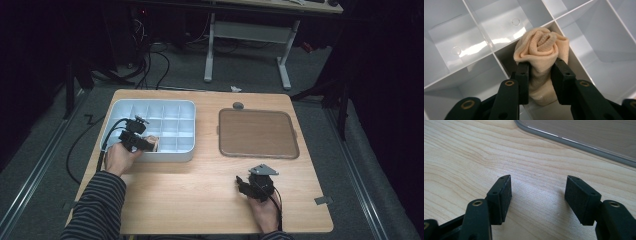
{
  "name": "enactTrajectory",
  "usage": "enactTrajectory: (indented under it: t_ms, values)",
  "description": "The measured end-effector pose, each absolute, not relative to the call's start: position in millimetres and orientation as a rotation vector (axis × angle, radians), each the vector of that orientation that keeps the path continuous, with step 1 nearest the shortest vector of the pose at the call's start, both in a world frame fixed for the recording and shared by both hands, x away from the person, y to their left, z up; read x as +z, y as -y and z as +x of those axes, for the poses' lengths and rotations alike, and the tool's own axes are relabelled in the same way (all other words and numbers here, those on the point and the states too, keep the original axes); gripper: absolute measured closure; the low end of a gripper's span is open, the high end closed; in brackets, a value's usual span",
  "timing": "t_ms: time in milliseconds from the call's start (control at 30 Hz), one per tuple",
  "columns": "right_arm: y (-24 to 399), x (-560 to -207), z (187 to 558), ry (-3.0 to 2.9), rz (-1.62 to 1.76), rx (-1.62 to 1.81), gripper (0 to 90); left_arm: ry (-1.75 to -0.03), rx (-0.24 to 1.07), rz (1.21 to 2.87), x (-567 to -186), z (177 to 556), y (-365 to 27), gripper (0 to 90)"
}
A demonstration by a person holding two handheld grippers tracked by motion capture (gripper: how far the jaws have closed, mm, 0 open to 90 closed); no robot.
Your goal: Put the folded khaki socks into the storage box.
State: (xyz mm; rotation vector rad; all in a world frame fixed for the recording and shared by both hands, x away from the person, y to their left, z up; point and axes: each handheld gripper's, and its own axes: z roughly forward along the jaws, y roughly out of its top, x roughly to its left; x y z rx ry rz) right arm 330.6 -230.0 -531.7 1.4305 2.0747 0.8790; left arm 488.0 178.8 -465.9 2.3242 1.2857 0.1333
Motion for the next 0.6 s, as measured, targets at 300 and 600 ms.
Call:
enactTrajectory:
  t_ms: [300, 600]
  values:
    - [230.0, -531.7, 330.6, -2.075, 1.43, 0.879, 38.6, -1.277, 0.186, 2.267, -455.5, 483.4, -182.5, 64.7]
    - [230.0, -531.7, 330.6, -2.075, 1.43, 0.879, 38.7, -1.284, 0.3, 2.175, -448.5, 481.9, -183.0, 63.2]
